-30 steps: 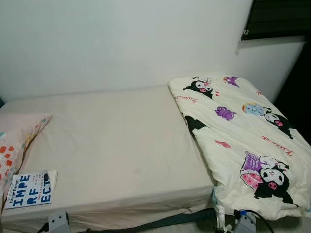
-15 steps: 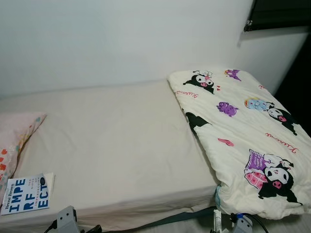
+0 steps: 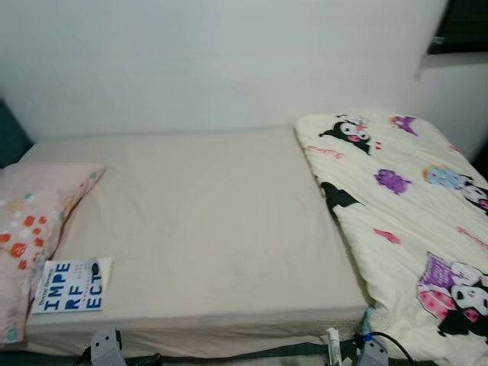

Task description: Clean up the room

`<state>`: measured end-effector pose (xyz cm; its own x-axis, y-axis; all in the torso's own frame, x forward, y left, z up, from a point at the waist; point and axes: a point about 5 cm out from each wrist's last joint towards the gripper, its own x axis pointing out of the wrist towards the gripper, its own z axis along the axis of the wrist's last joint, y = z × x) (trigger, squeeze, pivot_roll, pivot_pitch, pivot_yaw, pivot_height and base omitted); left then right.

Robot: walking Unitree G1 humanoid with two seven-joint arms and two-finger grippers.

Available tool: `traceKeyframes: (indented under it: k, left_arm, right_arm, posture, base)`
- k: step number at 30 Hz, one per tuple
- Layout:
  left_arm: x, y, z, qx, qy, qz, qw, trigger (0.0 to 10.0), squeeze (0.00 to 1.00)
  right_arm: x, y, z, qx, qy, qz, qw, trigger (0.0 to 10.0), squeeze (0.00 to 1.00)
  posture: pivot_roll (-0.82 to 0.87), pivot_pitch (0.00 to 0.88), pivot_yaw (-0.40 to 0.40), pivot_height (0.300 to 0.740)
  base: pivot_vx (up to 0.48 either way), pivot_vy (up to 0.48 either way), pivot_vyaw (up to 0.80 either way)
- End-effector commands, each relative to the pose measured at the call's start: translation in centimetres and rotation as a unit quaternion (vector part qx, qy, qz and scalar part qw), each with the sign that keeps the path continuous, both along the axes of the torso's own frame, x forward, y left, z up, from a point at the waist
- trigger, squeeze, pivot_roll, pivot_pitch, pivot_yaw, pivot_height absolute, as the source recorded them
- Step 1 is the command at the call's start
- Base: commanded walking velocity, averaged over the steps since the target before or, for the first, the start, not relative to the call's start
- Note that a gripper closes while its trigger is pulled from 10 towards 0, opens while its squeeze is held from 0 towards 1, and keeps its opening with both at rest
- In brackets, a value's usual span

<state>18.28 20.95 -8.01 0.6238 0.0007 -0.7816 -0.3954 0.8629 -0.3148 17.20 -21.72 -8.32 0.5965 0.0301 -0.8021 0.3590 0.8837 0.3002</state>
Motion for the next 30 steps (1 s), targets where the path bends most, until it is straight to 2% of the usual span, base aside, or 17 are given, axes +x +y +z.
traceKeyframes:
  k: [1,3,8,13,15,30]
  left_arm:
    - [-0.7,-0.3,-0.4,0.0,0.012,-0.008,1.0,10.0,0.0]
    - [-0.7,-0.1,-0.4,0.019,0.013,-0.028,0.999,10.0,0.0]
    - [-0.9,0.2,-0.4,0.038,0.016,-0.036,0.999,10.0,0.0]
    - [-1.3,0.2,-0.6,0.039,0.025,-0.031,0.998,10.0,0.0]
    - [-1.2,0.2,-0.6,0.04,0.03,-0.031,0.998,10.0,0.0]
    - [-0.9,-0.1,-0.5,0.044,0.029,-0.044,0.998,10.0,0.0]
  right_arm:
    - [0.0,0.2,0.0,-0.003,0.001,0.01,1.0,10.0,0.0]
    - [0.4,0.2,0.2,-0.017,-0.008,0.027,0.999,10.0,0.0]
    - [0.9,0.1,0.4,-0.035,-0.015,0.052,0.998,10.0,0.0]
    - [0.8,0.3,0.3,-0.039,-0.008,0.064,0.997,10.0,0.0]
    - [0.5,0.5,0.1,-0.049,0.001,0.089,0.995,10.0,0.0]
    - [-0.4,0.4,-0.2,-0.057,0.016,0.102,0.993,10.0,0.0]
  posture:
    - [-0.03,0.07,0.018,0.74]
    - [-0.04,0.08,0.023,0.74]
    - [-0.03,0.085,0.031,0.74]
    - [-0.03,0.088,0.029,0.74]
    - [-0.03,0.083,0.027,0.74]
    - [-0.04,0.065,0.023,0.74]
  base:
    - [0.0,0.0,0.77]
    - [0.0,0.0,0.77]
    - [0.0,0.0,0.77]
    - [0.0,0.0,0.77]
    - [0.0,0.0,0.77]
    - [0.0,0.0,0.77]
